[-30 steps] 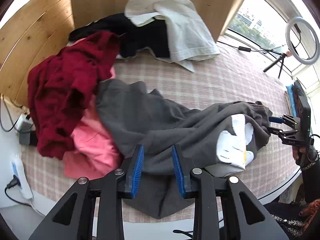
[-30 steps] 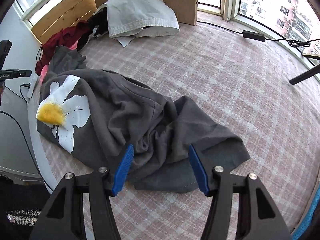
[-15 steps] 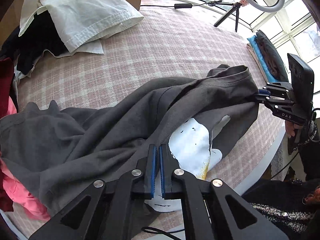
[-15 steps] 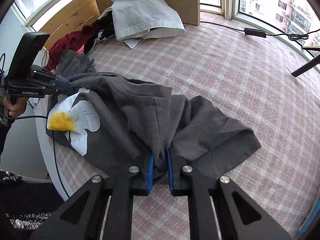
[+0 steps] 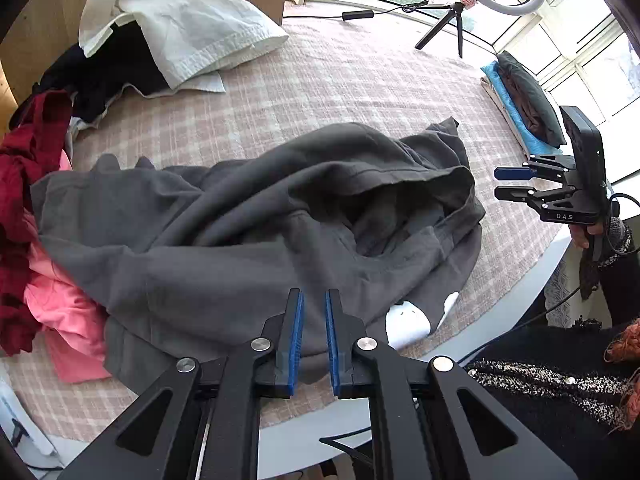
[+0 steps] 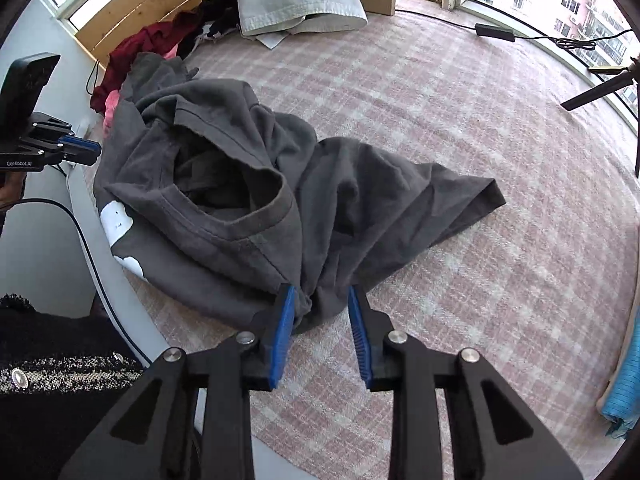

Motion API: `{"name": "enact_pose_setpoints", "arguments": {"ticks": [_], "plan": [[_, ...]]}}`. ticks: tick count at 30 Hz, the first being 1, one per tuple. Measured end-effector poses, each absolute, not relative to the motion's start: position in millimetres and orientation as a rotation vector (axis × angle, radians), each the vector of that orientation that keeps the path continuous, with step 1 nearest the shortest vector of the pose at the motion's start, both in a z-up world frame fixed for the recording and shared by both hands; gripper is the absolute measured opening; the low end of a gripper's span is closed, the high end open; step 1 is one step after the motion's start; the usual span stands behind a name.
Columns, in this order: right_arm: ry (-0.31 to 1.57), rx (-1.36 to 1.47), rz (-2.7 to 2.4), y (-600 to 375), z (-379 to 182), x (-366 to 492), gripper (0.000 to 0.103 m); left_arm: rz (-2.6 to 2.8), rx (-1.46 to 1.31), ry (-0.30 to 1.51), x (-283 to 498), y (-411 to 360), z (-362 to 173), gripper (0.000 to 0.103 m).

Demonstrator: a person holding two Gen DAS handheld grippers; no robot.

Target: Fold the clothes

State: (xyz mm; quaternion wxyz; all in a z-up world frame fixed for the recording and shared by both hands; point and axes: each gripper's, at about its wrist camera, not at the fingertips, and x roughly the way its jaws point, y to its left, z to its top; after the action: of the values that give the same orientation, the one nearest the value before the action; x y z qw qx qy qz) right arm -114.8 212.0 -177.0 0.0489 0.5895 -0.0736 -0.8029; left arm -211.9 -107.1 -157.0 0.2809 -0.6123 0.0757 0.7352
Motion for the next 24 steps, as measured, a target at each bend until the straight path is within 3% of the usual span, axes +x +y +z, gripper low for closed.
{"name": "enact_pose_setpoints", "arguments": {"ticks": [1, 10, 13, 15, 24], "plan": [[-0.223, 1.779, -2.481, 216.2, -172.8, -117.3, 0.042, 1.962, -1.634, 0.198, -219.5, -102.4, -157.2, 0.011], [-0.237, 1.764, -2.510, 220.9, -180.8, -132.5, 0.043, 1.885, -1.757, 0.369, -253.4, -56.6, -225.5, 0.018], [-0.223, 1.775, -2.503, 219.2, -186.4, -126.1, 0.043, 1.905, -1.759, 0.373, -253.6, -58.4, -227.0, 0.003], [-0.225, 1.780, -2.503, 221.6, -188.5, -124.7, 0.043, 1.919, -1.760, 0.377, -253.5, -59.6, -227.8, 0.001], [-0.230, 1.730, -2.475, 213.3, -188.9, -127.1, 0.043, 2.096, -1.643, 0.191, -240.6, -119.5, -145.7, 0.001]]}}
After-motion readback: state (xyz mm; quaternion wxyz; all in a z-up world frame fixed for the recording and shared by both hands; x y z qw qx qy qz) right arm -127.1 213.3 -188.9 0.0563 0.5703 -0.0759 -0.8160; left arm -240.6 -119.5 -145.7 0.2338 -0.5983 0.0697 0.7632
